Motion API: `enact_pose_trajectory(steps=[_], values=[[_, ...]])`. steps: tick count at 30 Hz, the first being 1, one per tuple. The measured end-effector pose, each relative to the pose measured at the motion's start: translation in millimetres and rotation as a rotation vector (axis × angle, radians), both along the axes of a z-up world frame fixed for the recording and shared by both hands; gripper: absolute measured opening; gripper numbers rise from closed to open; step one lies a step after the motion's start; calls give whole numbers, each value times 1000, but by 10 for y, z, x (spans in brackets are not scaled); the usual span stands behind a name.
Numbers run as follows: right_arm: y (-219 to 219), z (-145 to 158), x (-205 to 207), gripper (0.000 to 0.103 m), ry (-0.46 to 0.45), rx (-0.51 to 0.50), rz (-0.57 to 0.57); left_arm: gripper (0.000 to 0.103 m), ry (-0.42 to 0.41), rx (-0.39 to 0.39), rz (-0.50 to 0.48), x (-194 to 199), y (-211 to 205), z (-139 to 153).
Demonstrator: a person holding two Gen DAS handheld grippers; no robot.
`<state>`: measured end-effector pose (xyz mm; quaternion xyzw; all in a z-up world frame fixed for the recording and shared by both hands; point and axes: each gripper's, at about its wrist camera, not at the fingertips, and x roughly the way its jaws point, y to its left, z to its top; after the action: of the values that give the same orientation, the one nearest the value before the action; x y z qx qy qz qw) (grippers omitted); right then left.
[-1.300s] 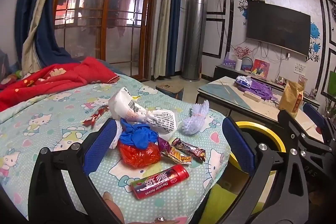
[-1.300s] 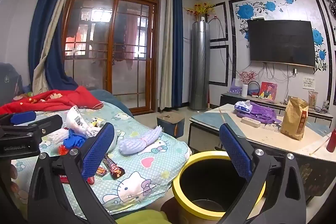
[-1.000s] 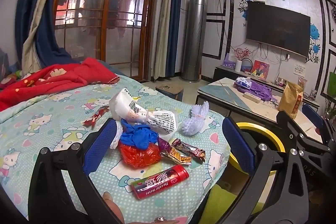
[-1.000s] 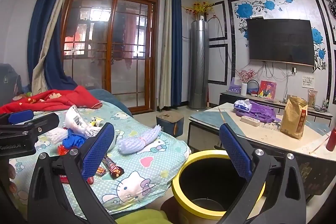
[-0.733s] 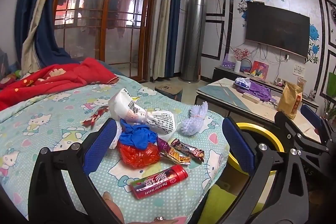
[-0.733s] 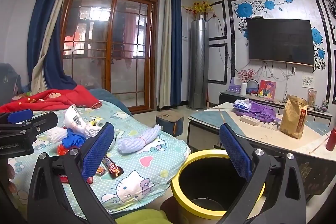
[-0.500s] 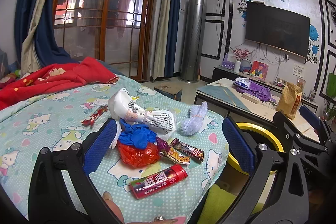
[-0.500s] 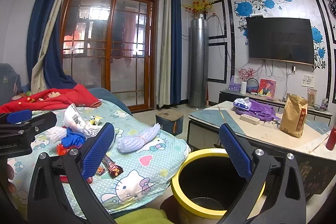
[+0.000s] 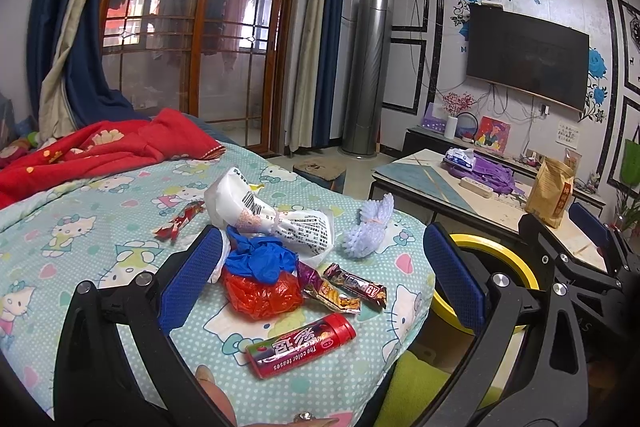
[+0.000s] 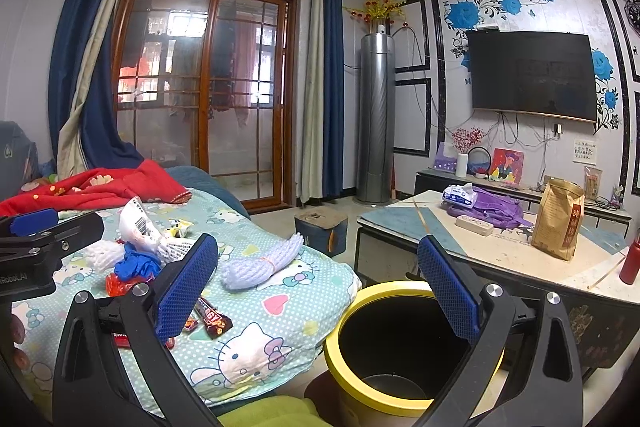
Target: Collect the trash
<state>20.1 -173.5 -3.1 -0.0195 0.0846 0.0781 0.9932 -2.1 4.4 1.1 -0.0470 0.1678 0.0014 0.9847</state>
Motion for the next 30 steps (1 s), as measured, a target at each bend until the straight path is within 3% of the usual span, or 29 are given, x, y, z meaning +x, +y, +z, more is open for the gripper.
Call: enact_pose_trajectory(steps=[23,30], values=[[-18,-61,28,97,9,2,-2,92,6,-9,6,7,2,-23],[92,-101,33,97,23,-28,70,92,17,-21,30,8,64,-12]])
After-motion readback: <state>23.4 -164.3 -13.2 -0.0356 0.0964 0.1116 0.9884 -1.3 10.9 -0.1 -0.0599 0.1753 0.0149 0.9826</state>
